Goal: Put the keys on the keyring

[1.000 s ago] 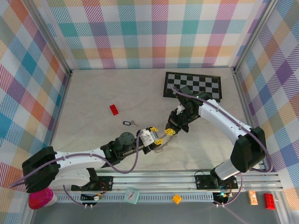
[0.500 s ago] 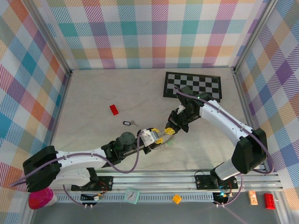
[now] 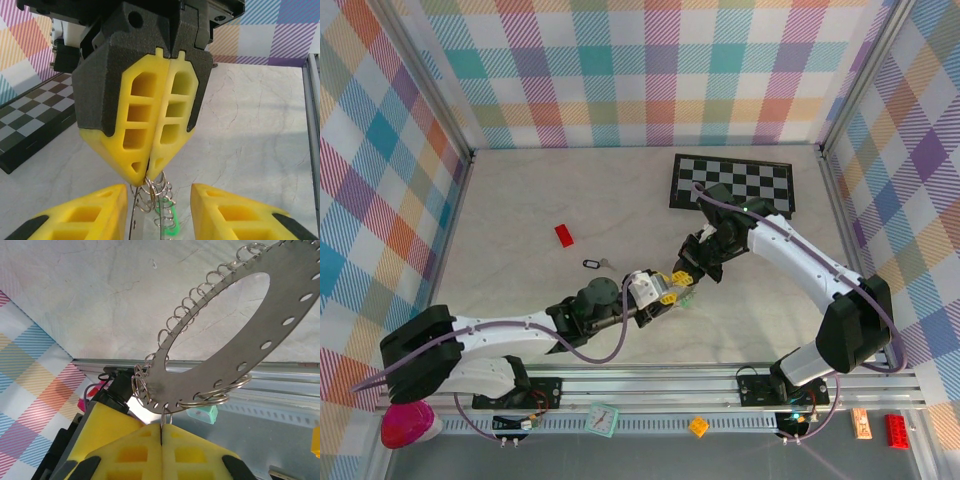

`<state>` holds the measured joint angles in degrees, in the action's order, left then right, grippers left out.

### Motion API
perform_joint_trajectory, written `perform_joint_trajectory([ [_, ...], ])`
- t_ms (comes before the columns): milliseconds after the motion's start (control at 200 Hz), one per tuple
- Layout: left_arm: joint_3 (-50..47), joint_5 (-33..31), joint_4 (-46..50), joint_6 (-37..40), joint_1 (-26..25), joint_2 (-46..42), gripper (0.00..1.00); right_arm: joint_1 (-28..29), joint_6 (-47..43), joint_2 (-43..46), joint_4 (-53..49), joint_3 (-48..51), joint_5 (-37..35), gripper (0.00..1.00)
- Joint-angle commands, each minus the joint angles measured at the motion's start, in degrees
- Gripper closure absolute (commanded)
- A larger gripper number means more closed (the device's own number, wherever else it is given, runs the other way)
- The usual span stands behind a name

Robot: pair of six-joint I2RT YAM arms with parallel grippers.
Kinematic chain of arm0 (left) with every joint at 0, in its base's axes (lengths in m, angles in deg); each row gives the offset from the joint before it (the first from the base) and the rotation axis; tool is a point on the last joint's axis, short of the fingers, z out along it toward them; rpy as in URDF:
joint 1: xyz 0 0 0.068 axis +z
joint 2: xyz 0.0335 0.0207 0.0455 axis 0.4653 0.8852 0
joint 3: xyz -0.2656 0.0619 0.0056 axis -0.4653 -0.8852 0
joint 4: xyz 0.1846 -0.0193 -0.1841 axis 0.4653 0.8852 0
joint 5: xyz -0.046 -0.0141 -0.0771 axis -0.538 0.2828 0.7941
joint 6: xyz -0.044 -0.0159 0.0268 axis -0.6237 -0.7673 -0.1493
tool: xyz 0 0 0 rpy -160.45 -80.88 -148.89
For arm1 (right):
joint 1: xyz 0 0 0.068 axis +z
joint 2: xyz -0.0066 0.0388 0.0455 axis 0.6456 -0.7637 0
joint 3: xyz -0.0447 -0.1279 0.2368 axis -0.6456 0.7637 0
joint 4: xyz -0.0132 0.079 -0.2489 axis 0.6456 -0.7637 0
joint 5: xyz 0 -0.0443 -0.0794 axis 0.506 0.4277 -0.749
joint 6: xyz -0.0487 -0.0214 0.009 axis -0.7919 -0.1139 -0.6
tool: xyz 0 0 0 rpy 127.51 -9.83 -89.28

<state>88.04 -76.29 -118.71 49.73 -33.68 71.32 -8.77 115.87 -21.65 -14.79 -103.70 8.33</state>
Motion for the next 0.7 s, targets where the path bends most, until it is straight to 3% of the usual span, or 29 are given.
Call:
perform_joint_trajectory([
  [0,1.90,-0.99,-1.38,-0.93,0.22,0.98,0.64,-0.26,1.79,1.84,0.95,0.32,0.41,1.00],
  [420,3.36,-6.30,-0.49,0.99,0.25,3.06,0.89,-0.28,3.35,1.93,2.71,1.41,1.18,1.00],
  [515,3.81,-7.62,-0.49,0.96,0.21,3.06,1.00,-0.25,3.83,1.94,3.36,1.61,1.25,1.00],
  [610,4.74,-9.52,1.15,-0.72,0.24,2.60,1.00,-0.48,3.96,2.02,4.14,1.39,0.40,1.00],
  [695,5.77,-12.60,4.50,-5.81,0.30,1.41,1.00,-1.34,2.06,2.02,4.05,-0.45,-1.86,0.77],
])
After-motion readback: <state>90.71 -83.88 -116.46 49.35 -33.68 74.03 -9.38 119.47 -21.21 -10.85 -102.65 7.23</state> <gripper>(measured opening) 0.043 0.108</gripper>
